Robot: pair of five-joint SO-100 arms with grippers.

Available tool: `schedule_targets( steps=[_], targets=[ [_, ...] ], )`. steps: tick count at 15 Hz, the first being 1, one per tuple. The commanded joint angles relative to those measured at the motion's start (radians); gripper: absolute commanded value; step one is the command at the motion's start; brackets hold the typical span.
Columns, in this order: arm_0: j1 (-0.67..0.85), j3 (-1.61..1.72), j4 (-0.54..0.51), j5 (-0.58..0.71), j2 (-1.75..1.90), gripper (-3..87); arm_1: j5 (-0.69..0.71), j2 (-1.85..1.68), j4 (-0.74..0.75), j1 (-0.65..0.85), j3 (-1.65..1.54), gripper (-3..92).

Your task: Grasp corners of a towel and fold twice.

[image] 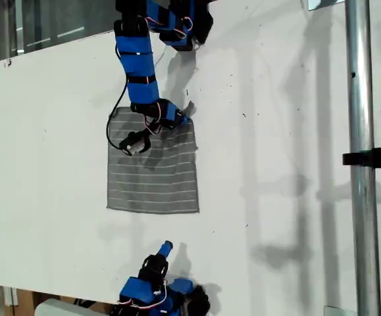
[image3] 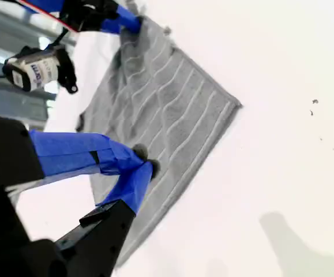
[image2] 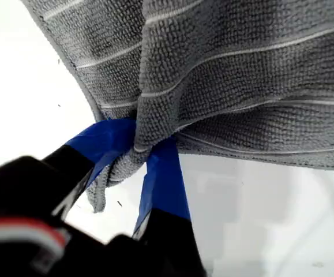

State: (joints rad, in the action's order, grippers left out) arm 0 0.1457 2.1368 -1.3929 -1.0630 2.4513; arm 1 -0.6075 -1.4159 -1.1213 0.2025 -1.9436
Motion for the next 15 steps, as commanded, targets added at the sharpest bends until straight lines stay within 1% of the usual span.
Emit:
schedule_targets(
  steps=[1,2,3,4,5,6,8,9,10,12,13,15],
  targets=[
    [0.037,-0.46,-0.141,0.201,-0.413,-2.9,0.0,0.006,0.008,-0.006,0.008,-0.2],
    [0.044,-0.571,-0.172,0.278,-0.543,-2.8,0.0,0.008,0.011,-0.011,0.008,-0.2],
    [0.046,-0.644,-0.169,0.353,-0.641,-1.0,0.0,0.008,0.011,-0.014,0.008,-0.2],
    [0.046,-0.707,-0.172,0.382,-0.718,14.9,0.0,0.008,0.011,-0.017,0.008,-0.2],
    [0.054,-0.709,-0.141,0.388,-0.742,24.3,-0.002,0.008,0.011,-0.02,0.006,-0.2],
    [0.067,-0.707,-0.13,0.417,-0.762,30.4,-0.005,0.008,0.012,-0.025,0.006,-0.2],
    [0.077,-0.707,-0.126,0.494,-0.781,31.7,-0.006,0.008,0.012,-0.026,0.005,-0.2],
    [0.069,-0.67,-0.1,0.506,-0.79,32.6,-0.006,0.008,0.014,-0.028,0.005,-0.2],
    [0.064,-0.611,-0.057,0.489,-0.81,30.8,-0.006,0.008,0.014,-0.031,0.005,-0.2],
    [0.055,-0.471,0.084,0.453,-0.845,30.2,-0.006,0.008,0.014,-0.032,0.005,-0.2],
    [0.052,-0.437,0.132,0.439,-0.87,29.9,-0.006,0.008,0.014,-0.035,0.005,-0.2],
    [0.051,-0.42,0.192,0.403,-0.931,29.2,-0.006,0.008,0.012,-0.04,0.005,-0.2]
  ],
)
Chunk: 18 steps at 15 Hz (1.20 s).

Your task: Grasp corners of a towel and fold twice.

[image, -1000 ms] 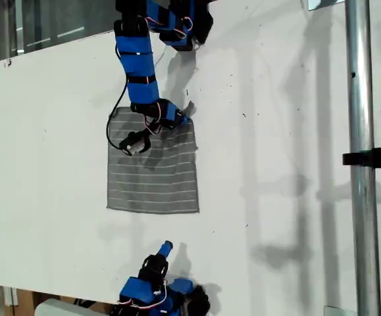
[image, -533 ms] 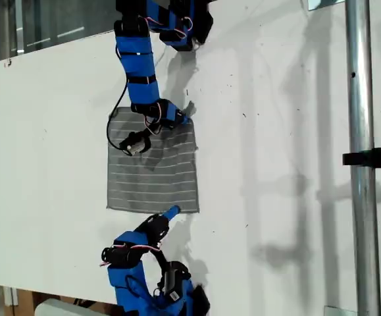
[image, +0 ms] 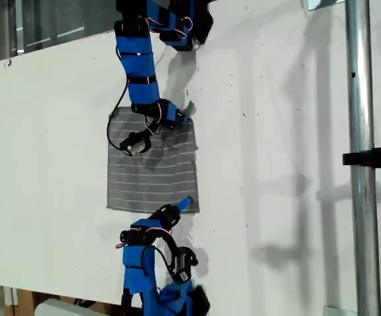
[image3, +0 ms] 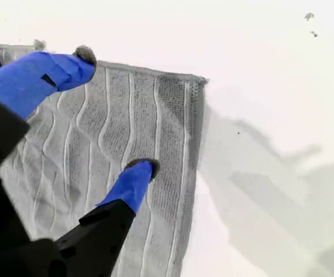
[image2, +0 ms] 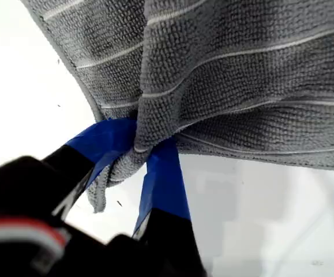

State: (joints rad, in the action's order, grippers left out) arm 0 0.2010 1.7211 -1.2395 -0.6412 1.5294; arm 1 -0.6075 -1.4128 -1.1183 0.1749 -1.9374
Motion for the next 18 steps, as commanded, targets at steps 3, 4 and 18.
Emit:
schedule_targets(
  steps=[3,4,18],
  targets=[
    [0.006,-0.023,0.067,-0.031,-0.097,28.7,-0.008,0.005,0.008,-0.015,-0.002,-0.2],
    [0.014,-0.009,0.077,-0.034,-0.115,28.2,-0.008,0.005,0.008,-0.017,-0.002,-0.2],
    [-0.002,-0.19,-0.028,-0.186,-0.284,-2.9,-0.048,-0.069,-0.041,-0.055,-0.006,-0.2]
  ],
)
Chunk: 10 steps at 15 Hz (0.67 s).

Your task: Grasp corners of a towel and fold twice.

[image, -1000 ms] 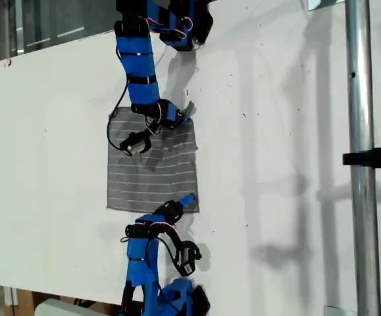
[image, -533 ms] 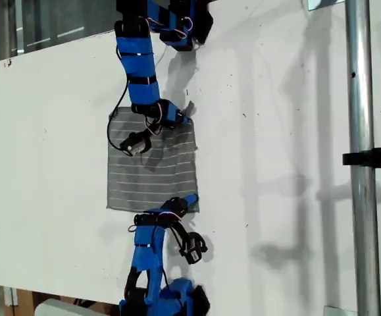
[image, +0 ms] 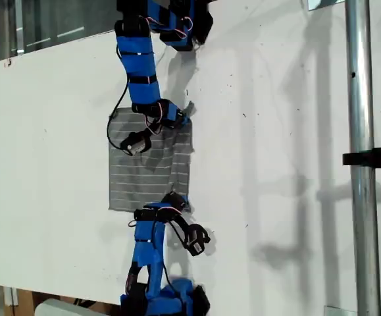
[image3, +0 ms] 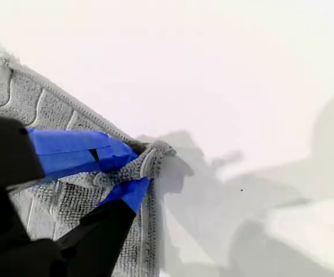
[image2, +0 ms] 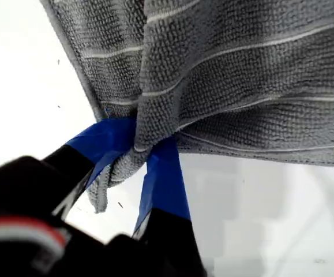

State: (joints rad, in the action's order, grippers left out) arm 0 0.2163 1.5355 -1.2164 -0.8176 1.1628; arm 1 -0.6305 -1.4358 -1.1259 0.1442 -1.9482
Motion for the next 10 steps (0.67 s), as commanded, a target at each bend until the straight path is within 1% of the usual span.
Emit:
schedule_targets(
  steps=[1,2,3,4,5,6,7,8,10],
  targets=[
    [-0.041,0.003,-0.097,-0.018,0.156,-2.9,-0.06,-0.123,-0.097,-0.057,0.017,-0.2],
    [-0.087,0.021,-0.149,-0.035,0.261,-2.9,-0.107,-0.216,-0.209,-0.124,0.071,-0.2],
    [-0.158,0.055,-0.198,-0.075,0.391,-2.9,-0.166,-0.296,-0.285,-0.224,0.143,-0.2],
    [-0.239,0.109,-0.212,-0.149,0.529,-2.9,-0.225,-0.319,-0.35,-0.334,0.235,-0.2],
    [-0.318,0.175,-0.189,-0.233,0.658,-2.9,-0.27,-0.304,-0.393,-0.414,0.302,-0.2],
    [-0.365,0.256,-0.13,-0.288,0.756,-2.9,-0.279,-0.278,-0.393,-0.453,0.337,-0.2],
    [-0.367,0.324,-0.107,-0.307,0.819,-2.9,-0.258,-0.255,-0.37,-0.451,0.347,-0.2],
    [-0.321,0.393,-0.071,-0.285,0.857,-2.9,-0.245,-0.245,-0.362,-0.403,0.336,-0.2],
    [-0.153,0.445,-0.029,-0.155,0.871,-2.9,-0.245,-0.25,-0.397,-0.215,0.264,-0.2]
  ],
)
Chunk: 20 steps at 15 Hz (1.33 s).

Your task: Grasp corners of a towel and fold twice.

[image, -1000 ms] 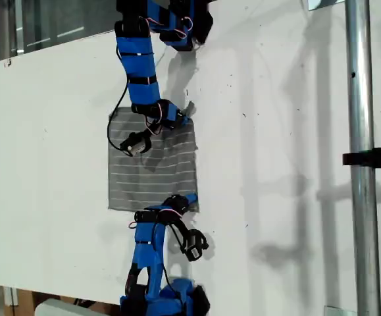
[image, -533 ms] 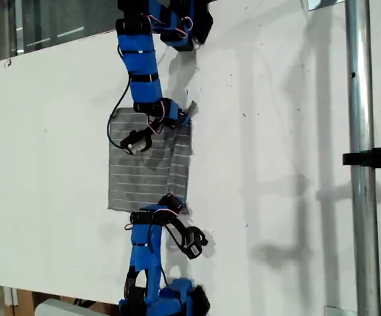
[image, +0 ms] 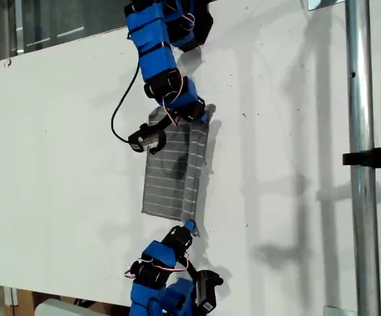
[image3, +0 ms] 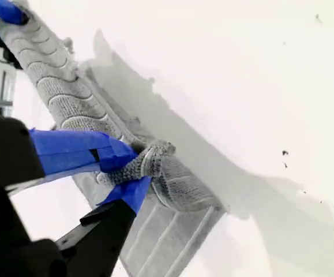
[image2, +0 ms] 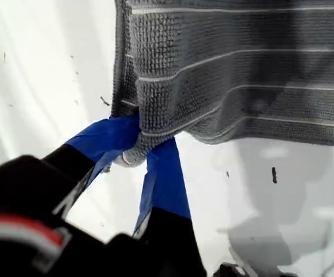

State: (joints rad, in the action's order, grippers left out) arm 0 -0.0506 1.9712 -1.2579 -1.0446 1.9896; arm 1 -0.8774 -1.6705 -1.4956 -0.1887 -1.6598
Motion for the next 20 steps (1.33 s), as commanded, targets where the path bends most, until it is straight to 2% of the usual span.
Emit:
schedule_targets(
  steps=[1,3,5,8,10,12,16,20],
  targets=[
    [0.219,0.025,0.046,0.153,0.038,-2.9,0.037,-0.031,-0.003,0.215,-0.086,-0.2],
    [0.425,0.015,0.101,0.307,-0.025,-2.9,0.112,-0.032,0.041,0.407,-0.164,-0.2],
    [0.566,-0.043,0.16,0.428,-0.14,-2.9,0.186,-0.044,0.114,0.581,-0.227,-0.2],
    [0.673,-0.15,0.196,0.488,-0.222,-2.9,0.344,-0.123,0.175,0.77,-0.219,-0.2],
    [0.689,-0.199,0.186,0.502,-0.21,-2.9,0.422,-0.175,0.138,0.847,-0.164,-0.2],
    [0.663,-0.163,0.179,0.477,-0.21,-2.8,0.413,-0.167,0.121,0.784,-0.179,-0.2],
    [0.583,0.02,0.273,0.38,-0.216,-1.7,0.29,-0.091,0.222,0.614,-0.339,-0.2],
    [0.545,0.106,0.33,0.307,-0.219,-1.2,0.252,0.005,0.31,0.545,-0.4,-0.2]
  ],
)
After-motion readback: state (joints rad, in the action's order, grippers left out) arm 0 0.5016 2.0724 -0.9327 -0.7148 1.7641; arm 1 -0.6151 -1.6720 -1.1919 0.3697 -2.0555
